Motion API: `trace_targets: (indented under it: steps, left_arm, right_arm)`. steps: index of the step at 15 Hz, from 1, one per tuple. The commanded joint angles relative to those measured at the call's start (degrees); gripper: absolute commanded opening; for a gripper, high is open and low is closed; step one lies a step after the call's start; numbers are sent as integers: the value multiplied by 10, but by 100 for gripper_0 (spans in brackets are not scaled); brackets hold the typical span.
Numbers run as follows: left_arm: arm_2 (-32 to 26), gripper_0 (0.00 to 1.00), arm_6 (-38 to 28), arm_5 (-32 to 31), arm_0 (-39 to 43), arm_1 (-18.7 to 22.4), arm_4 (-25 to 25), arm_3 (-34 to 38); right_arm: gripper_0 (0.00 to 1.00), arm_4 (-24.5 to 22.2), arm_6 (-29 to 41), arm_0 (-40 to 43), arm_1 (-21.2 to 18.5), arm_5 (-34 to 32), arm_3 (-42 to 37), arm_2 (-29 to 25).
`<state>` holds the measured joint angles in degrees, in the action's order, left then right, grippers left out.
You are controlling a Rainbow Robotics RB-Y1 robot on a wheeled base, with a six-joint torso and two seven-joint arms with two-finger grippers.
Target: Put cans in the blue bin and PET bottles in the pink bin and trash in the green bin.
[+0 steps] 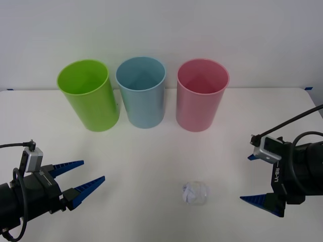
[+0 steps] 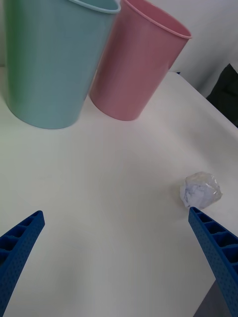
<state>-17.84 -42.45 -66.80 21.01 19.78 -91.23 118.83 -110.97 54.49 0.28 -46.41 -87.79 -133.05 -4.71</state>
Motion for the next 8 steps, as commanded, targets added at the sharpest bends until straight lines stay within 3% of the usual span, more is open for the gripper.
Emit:
trace_targets:
  steps: [1,8]
  left_arm:
    - [0,100,0,0,0,0,0,0]
    - [0,100,0,0,0,0,0,0]
  right_arm:
    - [100,-5,10,-22,0,1,23,42]
    - [100,-31,17,-52,32,1,56,89]
